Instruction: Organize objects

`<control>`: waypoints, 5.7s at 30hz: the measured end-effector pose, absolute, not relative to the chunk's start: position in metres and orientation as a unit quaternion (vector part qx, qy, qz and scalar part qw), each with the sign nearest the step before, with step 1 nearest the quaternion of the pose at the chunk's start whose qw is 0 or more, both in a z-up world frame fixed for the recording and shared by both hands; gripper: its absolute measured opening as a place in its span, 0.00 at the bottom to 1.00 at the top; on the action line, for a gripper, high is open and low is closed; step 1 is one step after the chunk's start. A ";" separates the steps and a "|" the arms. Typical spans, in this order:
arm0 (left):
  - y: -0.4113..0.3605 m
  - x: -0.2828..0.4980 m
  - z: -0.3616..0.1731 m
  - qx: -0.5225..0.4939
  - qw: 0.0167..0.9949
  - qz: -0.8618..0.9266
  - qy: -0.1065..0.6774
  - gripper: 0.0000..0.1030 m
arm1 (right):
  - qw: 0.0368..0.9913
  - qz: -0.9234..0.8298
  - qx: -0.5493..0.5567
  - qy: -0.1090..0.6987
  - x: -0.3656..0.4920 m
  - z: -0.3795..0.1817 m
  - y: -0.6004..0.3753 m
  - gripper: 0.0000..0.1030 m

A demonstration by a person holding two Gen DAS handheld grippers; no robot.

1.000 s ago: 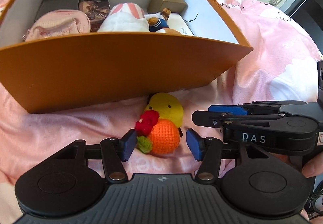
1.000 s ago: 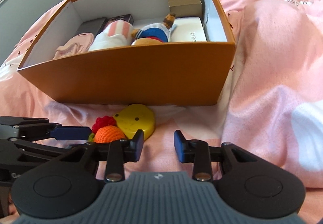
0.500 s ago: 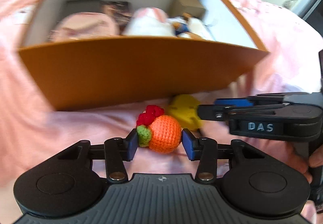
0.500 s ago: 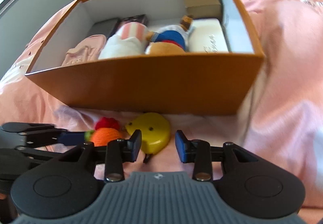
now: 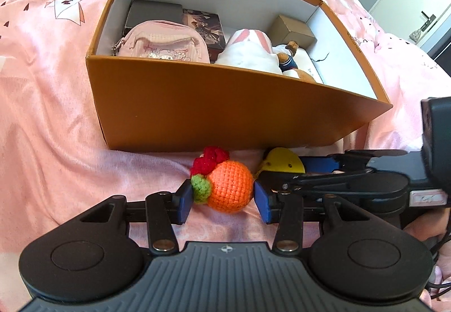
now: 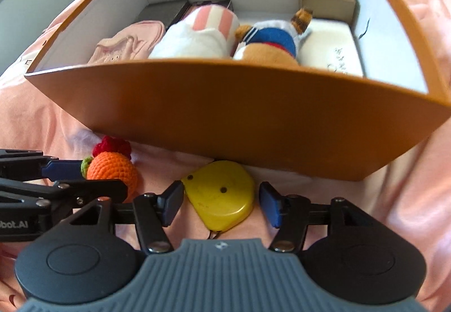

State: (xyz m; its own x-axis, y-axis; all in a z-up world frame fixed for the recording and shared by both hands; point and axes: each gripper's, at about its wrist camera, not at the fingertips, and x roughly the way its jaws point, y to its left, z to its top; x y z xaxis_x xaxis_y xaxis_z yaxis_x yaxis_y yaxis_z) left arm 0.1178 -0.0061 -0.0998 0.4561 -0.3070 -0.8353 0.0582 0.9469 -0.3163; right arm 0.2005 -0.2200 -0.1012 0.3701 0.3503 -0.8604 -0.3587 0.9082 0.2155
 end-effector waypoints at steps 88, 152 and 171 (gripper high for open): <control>-0.021 0.306 -0.082 -0.136 0.849 -0.127 0.495 0.69 | 0.832 0.282 -0.262 0.399 0.329 -0.049 -0.184 0.58; -0.011 0.082 -0.026 -0.048 0.939 0.038 0.340 0.94 | 0.959 0.091 -0.008 0.269 0.111 0.016 -0.224 0.99; -0.015 0.082 -0.029 -0.036 0.938 0.039 0.343 0.94 | 0.950 0.093 0.005 0.297 0.116 0.004 -0.229 0.99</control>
